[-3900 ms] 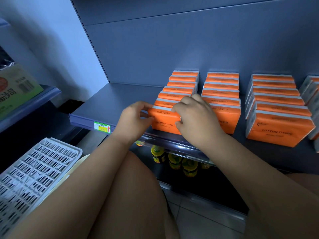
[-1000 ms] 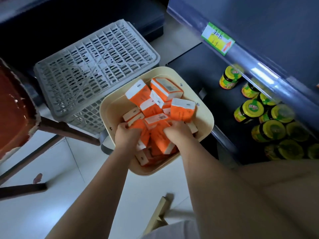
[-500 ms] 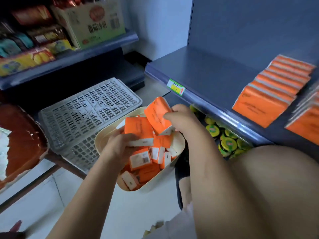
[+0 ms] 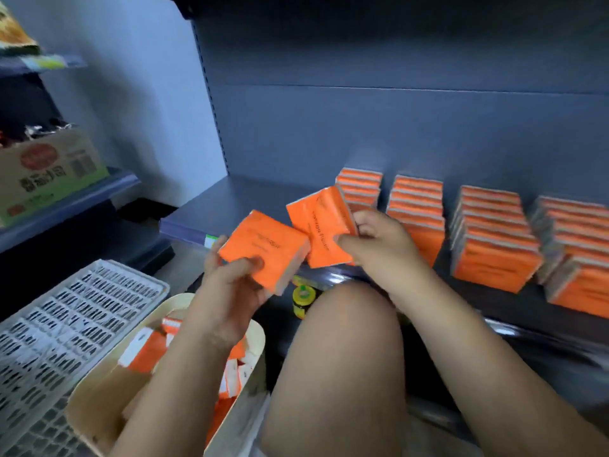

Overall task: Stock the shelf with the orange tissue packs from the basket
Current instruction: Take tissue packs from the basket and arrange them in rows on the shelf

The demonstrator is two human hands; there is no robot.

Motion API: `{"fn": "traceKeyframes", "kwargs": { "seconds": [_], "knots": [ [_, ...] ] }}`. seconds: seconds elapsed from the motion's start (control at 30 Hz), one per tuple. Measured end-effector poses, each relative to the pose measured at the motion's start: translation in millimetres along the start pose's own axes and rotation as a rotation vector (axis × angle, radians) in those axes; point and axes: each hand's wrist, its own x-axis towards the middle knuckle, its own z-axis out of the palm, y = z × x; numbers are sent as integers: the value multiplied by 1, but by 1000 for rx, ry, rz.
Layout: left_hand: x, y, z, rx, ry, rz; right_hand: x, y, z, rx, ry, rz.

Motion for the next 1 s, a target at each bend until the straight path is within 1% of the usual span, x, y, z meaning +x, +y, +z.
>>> {"fn": "traceKeyframes", "kwargs": {
  "seconds": [0.07, 0.17, 0.23, 0.3, 0.43, 0.53, 0.63, 0.77, 0.87, 1.0],
  "knots": [
    [10, -3, 31, 50, -68, -1, -5, 0, -45, -48, 18, -13],
    [21, -10, 79, 128, -36, -25, -11, 4, -102, -161, 65, -13],
    [28, -15, 105, 262, 10, 14, -17, 9, -130, -174, 89, 2],
    [35, -20, 128, 338, -12, 44, -24, 18, -149, -153, 132, 17],
    [41, -37, 159, 382, -110, 17, -31, 49, -171, -44, 231, 80],
    [44, -50, 165, 483, -242, 39, -30, 57, -180, -29, 232, 111],
    [51, -59, 168, 607, -355, 66, -27, 57, -186, -18, 228, 102],
    [59, -59, 175, 710, -390, 145, -24, 58, -191, -34, 244, 81],
    [63, -63, 177, 783, -422, 230, -26, 60, -199, -51, 312, 49],
    [67, -70, 180, 949, -406, 306, -29, 61, -214, -70, 377, 59]
  ]
}}
